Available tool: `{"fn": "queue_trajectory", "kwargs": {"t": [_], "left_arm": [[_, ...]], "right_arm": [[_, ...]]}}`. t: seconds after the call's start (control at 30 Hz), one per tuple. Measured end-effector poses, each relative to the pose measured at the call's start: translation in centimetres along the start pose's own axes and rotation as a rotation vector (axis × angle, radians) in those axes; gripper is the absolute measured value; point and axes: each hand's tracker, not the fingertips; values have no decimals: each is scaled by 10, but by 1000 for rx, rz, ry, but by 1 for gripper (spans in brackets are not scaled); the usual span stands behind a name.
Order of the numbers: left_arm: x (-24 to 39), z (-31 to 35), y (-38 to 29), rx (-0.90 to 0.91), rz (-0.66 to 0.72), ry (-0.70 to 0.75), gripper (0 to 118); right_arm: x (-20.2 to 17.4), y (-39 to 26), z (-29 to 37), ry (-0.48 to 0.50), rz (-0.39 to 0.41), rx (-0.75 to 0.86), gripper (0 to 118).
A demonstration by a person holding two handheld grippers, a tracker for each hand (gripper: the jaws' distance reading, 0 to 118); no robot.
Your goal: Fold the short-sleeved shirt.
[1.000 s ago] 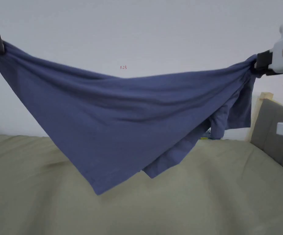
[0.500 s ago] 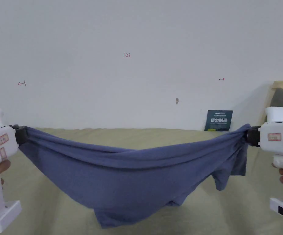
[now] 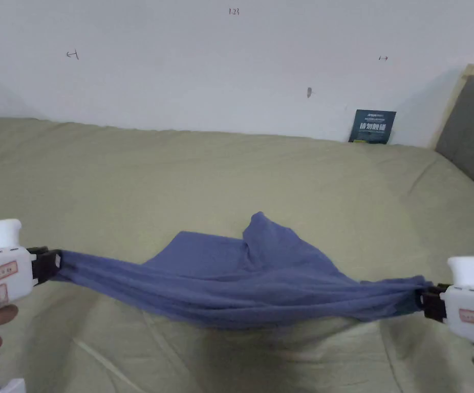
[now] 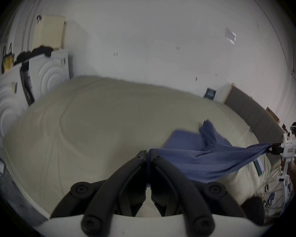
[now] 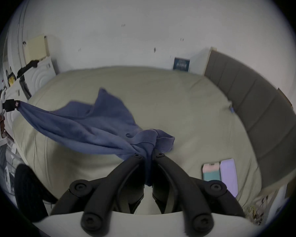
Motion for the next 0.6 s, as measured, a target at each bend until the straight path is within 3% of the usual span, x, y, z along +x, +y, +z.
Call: {"fn": "queue_trajectory", "kwargs": {"t": [0.1,0.23,0.27,0.3,0.33,0.37,0.47,0.6], "left_arm": [[-10,-5,-53,-93,-4,43,0],[-21,-24,-87,-146,38,81,2],[-23,-26,-89,-138,39,80,12],[-27,-24,-90,-108,43,70,41],[-29,-19,-90,-45,14,75,86],[-30,-14,-88,-8,-13,94,115],[-22,31,-83,169,-60,85,114],[18,113,-95,375,-217,146,113]], "right_arm": [[-13,-63,-17,-13,-20,-81,7],[-16,-105,-37,-79,-41,-67,11],[-14,-108,-36,-92,-57,-31,38],[-13,-110,-32,-82,-79,2,77],[-9,-109,-30,-65,-110,15,110],[-5,-106,-26,-29,-150,-4,118],[-11,-92,13,14,-208,131,118],[-55,-69,88,67,-155,347,118]]}}
